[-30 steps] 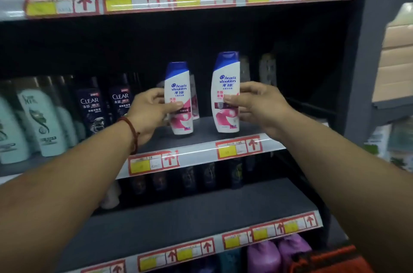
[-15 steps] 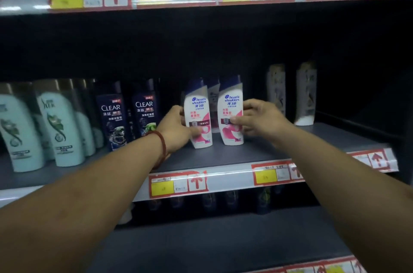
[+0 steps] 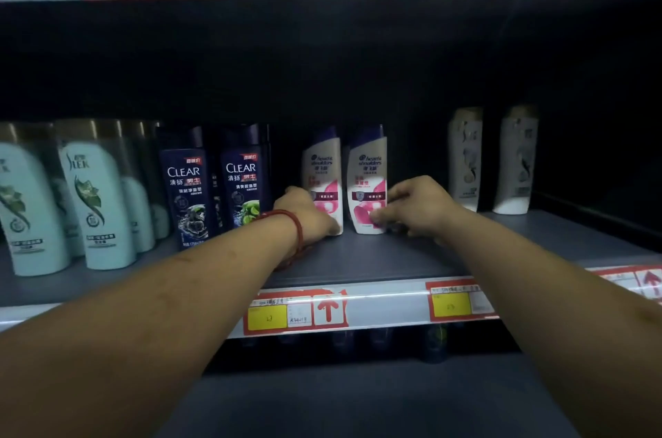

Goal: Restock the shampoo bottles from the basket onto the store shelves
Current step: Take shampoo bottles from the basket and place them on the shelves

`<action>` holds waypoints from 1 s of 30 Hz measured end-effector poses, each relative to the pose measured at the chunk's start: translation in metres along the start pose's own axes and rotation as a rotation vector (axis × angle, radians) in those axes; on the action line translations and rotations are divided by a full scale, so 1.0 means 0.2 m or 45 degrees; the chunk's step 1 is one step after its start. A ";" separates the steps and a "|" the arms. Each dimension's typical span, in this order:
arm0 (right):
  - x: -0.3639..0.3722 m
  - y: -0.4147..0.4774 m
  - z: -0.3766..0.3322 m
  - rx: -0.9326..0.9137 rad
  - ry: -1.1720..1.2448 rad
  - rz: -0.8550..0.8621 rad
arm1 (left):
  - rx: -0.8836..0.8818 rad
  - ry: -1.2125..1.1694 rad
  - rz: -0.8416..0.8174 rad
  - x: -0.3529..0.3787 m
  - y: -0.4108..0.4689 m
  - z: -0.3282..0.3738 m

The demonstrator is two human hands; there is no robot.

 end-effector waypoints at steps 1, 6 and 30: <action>0.01 0.03 0.01 0.006 -0.003 0.019 | -0.006 -0.009 0.003 0.01 0.00 0.01; 0.04 0.13 0.04 0.002 -0.089 0.086 | -0.009 0.015 0.158 0.03 0.02 0.06; 0.05 0.21 0.11 0.000 -0.153 0.186 | -0.044 0.021 0.282 0.04 0.06 0.01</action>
Point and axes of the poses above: each hand's wrist, its own y-axis towards the middle knuckle, its own x-axis out of the palm, z = x × y, the point moved 6 cm from there along y, towards the middle knuckle, and after that the axes turned 4 degrees about -z, right-handed, at the moved point
